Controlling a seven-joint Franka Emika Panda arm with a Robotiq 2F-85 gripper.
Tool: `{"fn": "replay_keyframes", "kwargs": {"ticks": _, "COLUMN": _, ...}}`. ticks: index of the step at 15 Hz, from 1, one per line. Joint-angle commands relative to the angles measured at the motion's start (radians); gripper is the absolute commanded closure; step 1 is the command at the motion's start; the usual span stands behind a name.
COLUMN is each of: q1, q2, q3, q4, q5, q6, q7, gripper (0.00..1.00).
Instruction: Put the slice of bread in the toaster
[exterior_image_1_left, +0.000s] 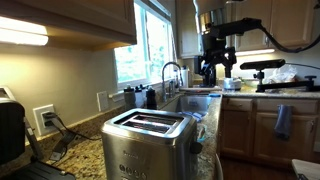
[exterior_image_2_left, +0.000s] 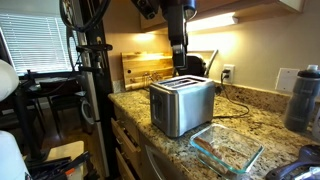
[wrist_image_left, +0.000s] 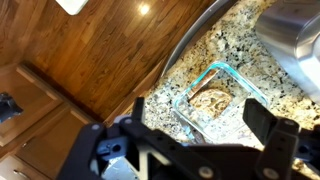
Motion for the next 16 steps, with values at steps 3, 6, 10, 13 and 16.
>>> {"fn": "replay_keyframes", "kwargs": {"ticks": 3, "q1": -0.009, "q2": 0.0, "q3": 0.009, "q4": 0.002, "q5": 0.004, "q6": -0.002, "q7": 0.018, "gripper": 0.0}}
{"fn": "replay_keyframes", "kwargs": {"ticks": 6, "q1": -0.01, "q2": 0.0, "q3": 0.009, "q4": 0.002, "q5": 0.004, "q6": -0.002, "q7": 0.019, "gripper": 0.0}}
{"fn": "replay_keyframes", "kwargs": {"ticks": 10, "q1": -0.011, "q2": -0.006, "q3": 0.011, "q4": -0.003, "q5": 0.01, "q6": -0.001, "q7": 0.036, "gripper": 0.0}}
{"fn": "replay_keyframes", "kwargs": {"ticks": 13, "q1": -0.012, "q2": -0.039, "q3": 0.029, "q4": -0.029, "q5": 0.032, "q6": 0.004, "q7": 0.116, "gripper": 0.0}}
{"fn": "replay_keyframes", "kwargs": {"ticks": 16, "q1": -0.004, "q2": -0.062, "q3": 0.049, "q4": -0.046, "q5": 0.057, "q6": -0.001, "q7": 0.213, "gripper": 0.0}}
